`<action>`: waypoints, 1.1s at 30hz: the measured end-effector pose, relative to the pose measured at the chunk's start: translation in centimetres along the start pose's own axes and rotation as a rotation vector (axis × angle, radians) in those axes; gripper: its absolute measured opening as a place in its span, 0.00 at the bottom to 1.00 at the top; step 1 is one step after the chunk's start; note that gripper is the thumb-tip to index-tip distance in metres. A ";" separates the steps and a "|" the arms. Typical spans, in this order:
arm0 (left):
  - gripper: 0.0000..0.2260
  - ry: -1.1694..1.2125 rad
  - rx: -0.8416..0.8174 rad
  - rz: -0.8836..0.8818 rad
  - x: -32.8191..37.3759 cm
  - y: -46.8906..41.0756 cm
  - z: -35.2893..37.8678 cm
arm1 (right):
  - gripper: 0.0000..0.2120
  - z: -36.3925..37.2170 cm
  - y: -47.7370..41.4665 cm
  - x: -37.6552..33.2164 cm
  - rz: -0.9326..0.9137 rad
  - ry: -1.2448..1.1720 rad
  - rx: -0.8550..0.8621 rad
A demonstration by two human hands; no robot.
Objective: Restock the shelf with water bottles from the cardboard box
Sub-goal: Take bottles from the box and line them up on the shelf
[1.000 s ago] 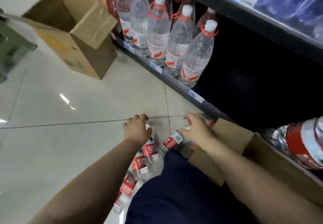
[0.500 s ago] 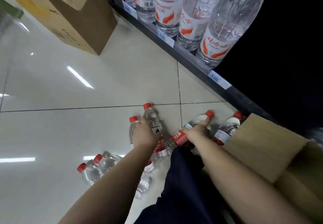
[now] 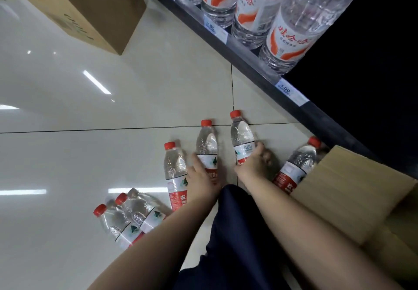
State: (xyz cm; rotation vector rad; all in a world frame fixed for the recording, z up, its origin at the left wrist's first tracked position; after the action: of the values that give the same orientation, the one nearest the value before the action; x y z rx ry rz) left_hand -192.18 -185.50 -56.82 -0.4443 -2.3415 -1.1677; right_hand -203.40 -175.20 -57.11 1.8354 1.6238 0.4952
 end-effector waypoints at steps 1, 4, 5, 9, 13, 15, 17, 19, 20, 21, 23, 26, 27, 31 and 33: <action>0.49 -0.021 -0.002 -0.009 -0.5 0.2 0.4 | 0.42 0.0 0.0 0.2 0.000 0.009 0.014; 0.37 0.098 0.031 -0.030 -0.7 -0.6 0.2 | 0.33 -1.0 -0.3 0.1 0.015 -0.001 0.028; 0.32 0.202 0.031 -0.047 -0.4 -0.8 -0.1 | 0.32 -1.1 -0.5 0.1 0.028 -0.068 -0.005; 0.23 0.521 0.013 -0.095 2.0 -0.8 -2.2 | 0.27 -3.3 0.7 -0.4 -0.007 -0.497 -0.244; 0.23 0.713 -0.002 0.014 6.9 1.2 -5.4 | 0.17 -8.8 4.2 -1.5 -0.169 -0.652 -0.360; 0.23 0.797 -0.048 0.077 9.6 2.9 -7.0 | 0.15 -12.1 6.4 -2.0 -0.274 -0.706 -0.386; 0.25 0.832 -0.111 0.139 12.0 4.9 -8.3 | 0.16 -15.3 8.8 -2.2 -0.370 -0.721 -0.376; 0.25 0.838 -0.154 0.210 14.4 7.2 -9.8 | 0.18 -18.3 11.3 -2.1 -0.440 -0.745 -0.354; 0.25 0.841 -0.176 0.249 15.6 8.7 -10.7 | 0.18 -19.8 12.9 -1.7 -0.467 -0.763 -0.325; 0.25 0.843 -0.205 0.285 16.6 10.3 -11.4 | 0.19 -21.2 14.2 -1.2 -0.486 -0.784 -0.287; 0.26 0.830 -0.258 0.347 18.6 13.6 -12.7 | 0.23 -23.6 17.0 0.0 -0.507 -0.828 -0.201; 0.28 0.796 -0.317 0.458 21.5 18.3 -14.2 | 0.27 -26.9 21.4 2.4 -0.554 -0.894 -0.074; 0.27 0.791 -0.337 0.493 22.5 20.0 -14.5 | 0.27 -27.9 22.9 3.3 -0.568 -0.922 -0.036; 0.21 0.746 -0.444 0.630 26.5 27.0 -14.7 | 0.24 -31.5 28.5 7.7 -0.593 -1.049 0.106; 0.20 0.716 -0.474 0.683 28.7 30.4 -14.2 | 0.20 -33.4 30.9 10.3 -0.586 -1.107 0.178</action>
State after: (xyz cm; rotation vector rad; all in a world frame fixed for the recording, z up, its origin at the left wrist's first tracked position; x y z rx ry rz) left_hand -197.40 -177.20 -13.77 -0.7551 -1.1583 -1.2390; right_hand -200.46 -159.54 -13.28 1.2146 1.2704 -0.8142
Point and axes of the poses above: each hand's wrist, its own y-axis away from the middle knuckle, its own z-axis out of the palm, x = y × z, the point moved 3 cm from there along -y, towards the middle knuckle, and after that the axes turned 10 degrees about y, right-handed, at the moved point
